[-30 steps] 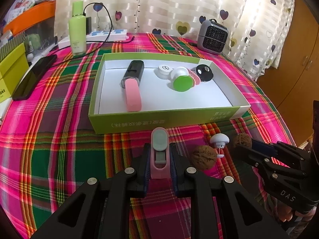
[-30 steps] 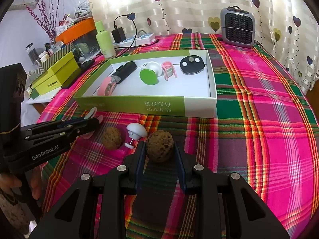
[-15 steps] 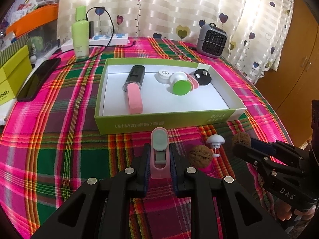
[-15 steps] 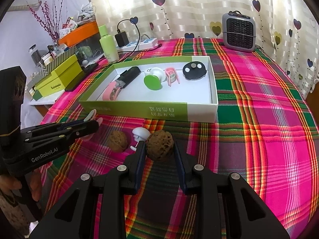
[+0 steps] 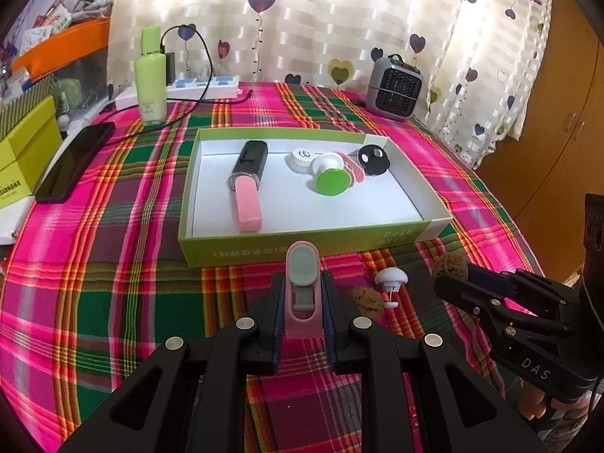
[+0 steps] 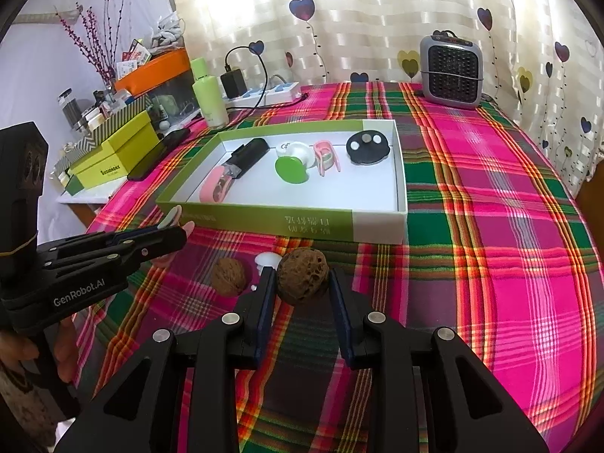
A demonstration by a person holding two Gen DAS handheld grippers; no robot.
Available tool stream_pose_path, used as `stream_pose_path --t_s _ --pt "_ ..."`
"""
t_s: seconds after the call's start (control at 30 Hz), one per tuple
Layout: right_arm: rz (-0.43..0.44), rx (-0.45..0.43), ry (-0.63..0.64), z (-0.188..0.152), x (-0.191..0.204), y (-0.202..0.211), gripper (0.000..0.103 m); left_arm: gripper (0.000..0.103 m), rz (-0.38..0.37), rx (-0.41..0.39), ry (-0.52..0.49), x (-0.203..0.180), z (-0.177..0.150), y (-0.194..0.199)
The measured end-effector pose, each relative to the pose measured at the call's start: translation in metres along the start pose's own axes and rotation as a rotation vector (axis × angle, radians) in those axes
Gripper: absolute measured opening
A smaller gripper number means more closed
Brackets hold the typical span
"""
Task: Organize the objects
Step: 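Lift the walnut with the right tool while the left tool lifts the pink-white holder, then carry the walnut and pink-white holder over the box and lower them with both tools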
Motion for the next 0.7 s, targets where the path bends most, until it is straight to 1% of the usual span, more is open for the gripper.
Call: stream_pose_path --t_s 0.37,0.7 --pt "-0.013 -0.032 0.010 0.021 -0.007 0.001 0.030 0.016 -0.004 -0.018 -0.011 -0.004 0.016 0.000" --pt "-0.018 -0.053 0.018 0.048 -0.015 -0.006 0.030 0.016 -0.007 -0.019 -0.003 -0.004 0.037 -0.016"
Point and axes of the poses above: each gripper's, at about its wrist camera, not at the fingertips, and y roughly against the way its jaws point, x to its left, z to its top, the point moved 10 cm from there along -y, roughly the way its jaws point, and after that the axes turned 1 degree about -z, right-handed, at the moved point
